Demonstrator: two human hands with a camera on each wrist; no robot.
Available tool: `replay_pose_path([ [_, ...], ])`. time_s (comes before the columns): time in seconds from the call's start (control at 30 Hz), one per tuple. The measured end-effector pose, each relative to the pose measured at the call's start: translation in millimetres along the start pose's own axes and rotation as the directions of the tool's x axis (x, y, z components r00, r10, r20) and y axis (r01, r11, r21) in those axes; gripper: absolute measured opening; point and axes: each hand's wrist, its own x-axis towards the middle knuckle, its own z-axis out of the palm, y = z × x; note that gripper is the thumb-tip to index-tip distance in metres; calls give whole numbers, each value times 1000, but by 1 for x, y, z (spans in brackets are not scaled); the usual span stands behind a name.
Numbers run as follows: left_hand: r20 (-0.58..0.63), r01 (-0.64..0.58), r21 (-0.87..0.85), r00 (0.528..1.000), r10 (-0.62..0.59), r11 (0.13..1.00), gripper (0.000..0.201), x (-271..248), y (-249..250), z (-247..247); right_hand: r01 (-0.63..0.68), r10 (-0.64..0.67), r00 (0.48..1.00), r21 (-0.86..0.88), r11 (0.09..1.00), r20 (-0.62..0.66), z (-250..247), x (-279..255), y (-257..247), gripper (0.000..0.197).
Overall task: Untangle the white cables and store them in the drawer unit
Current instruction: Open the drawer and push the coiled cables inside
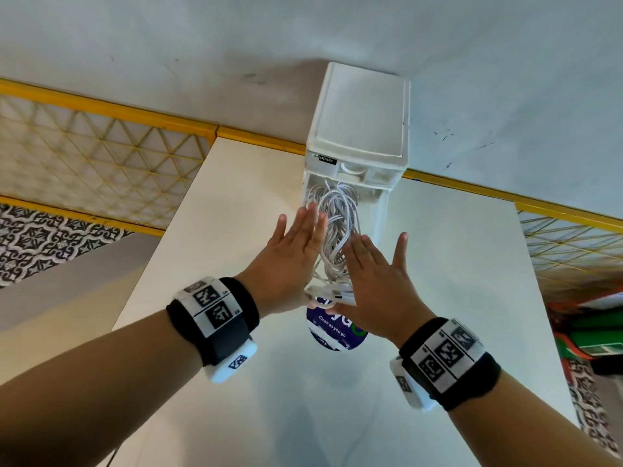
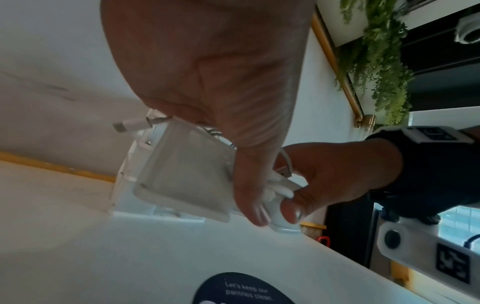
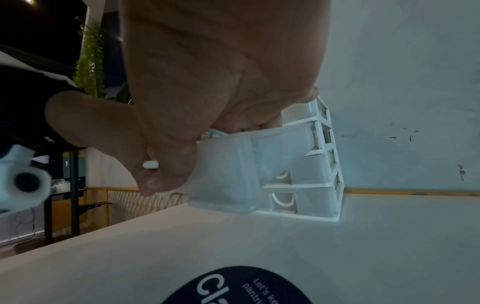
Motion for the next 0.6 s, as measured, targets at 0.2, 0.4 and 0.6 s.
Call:
replay_pose_path([
  [0.2,202,-150,276,975,95,950,141,20,-3,-10,-32,45,990,100,994,-136,1,2,-5,112],
  [0.4,250,-201,319,960,123,926,138,25,-4,-18,39,-38,972,-1,999,-233,-5,8,-11,132],
  [0.6,255,-249,45,939,230,968,109,21,-35,-32,84,-83,996,36,996,-26,-2,19,1,125],
])
